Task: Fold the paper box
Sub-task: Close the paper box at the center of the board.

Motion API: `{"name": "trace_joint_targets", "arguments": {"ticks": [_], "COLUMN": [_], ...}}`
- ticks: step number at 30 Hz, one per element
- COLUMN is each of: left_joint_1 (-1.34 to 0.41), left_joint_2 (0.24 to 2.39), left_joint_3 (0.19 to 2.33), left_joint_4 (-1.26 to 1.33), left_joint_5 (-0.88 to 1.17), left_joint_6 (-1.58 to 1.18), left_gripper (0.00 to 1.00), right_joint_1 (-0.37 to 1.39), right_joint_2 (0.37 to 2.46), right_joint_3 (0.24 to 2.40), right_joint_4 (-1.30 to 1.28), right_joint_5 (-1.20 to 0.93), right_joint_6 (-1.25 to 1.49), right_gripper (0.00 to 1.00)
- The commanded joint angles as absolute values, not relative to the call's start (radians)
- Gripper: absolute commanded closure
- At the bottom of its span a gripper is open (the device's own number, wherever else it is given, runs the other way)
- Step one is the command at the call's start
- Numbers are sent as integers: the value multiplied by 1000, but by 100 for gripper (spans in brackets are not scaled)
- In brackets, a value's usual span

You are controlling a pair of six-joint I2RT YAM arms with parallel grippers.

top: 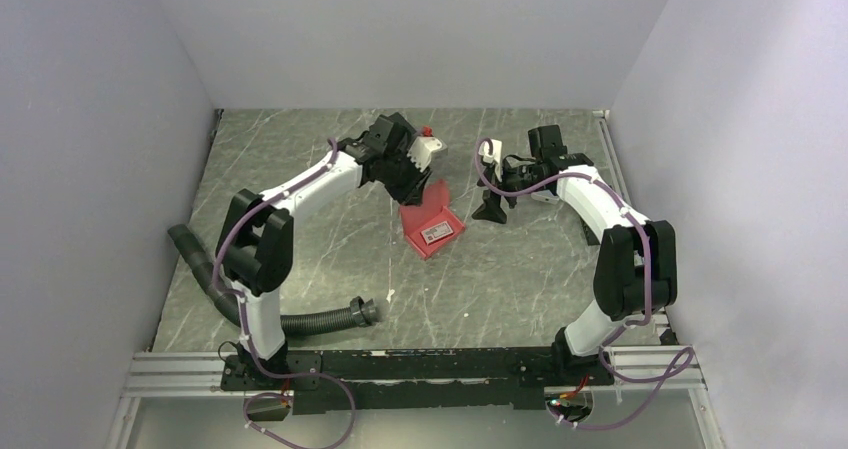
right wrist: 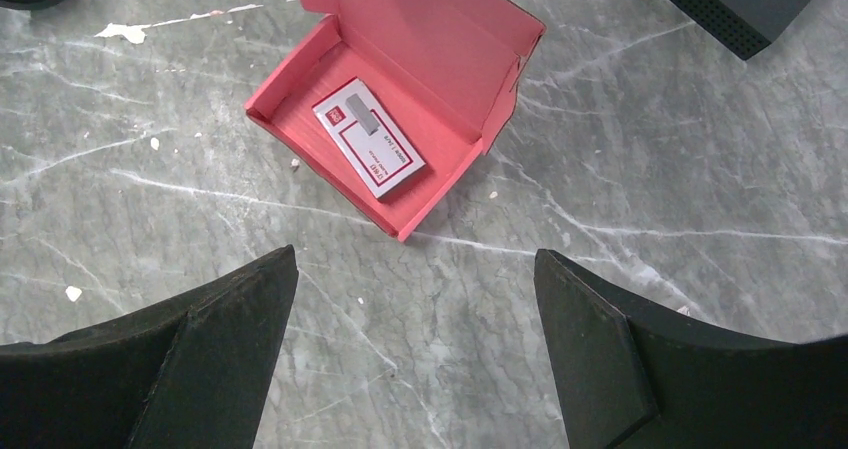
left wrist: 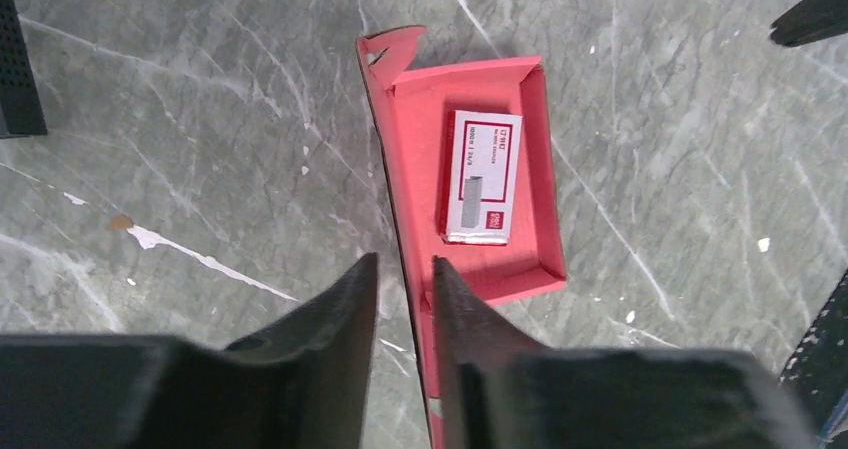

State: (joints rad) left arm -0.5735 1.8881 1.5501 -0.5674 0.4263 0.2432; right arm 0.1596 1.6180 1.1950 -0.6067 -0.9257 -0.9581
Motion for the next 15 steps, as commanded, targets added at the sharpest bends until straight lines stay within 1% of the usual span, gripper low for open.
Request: {"name": "trace_joint_targets", "arguments": {"ticks": [1,2,3,6,11,15], "left_joint_1": [-581,-581,-581,-581,-581,-583], "left_joint_2": [1908,1911,1914,1917,1918,1950], "left_joint_3": [1617,1622,1627,1646,1686,1744], "left_joint_4": [-617,-627,-638,-681,-758,-850], "left_joint_5": [452,449,446,458,532,566], "left_joint_6": [321,330,340,385,520,619], "left_gripper": [80,87,92,97,99,98], "right_joint_1": [150,149,147,145,139,137], "right_joint_2": [1598,1600,1600,1603,1601,1584], "right_joint_3": [1235,1235,1236,1240,1241,1204], "right_joint_4": [-620,-621,-621,-637,-663,-605], "right_joint_5": [-978,-979,-981,-992,-1014,-1017], "right_joint_6": [-969,-969,-969,-983,-1014,-989], "right_gripper": [8,8,9,9,9,9]}}
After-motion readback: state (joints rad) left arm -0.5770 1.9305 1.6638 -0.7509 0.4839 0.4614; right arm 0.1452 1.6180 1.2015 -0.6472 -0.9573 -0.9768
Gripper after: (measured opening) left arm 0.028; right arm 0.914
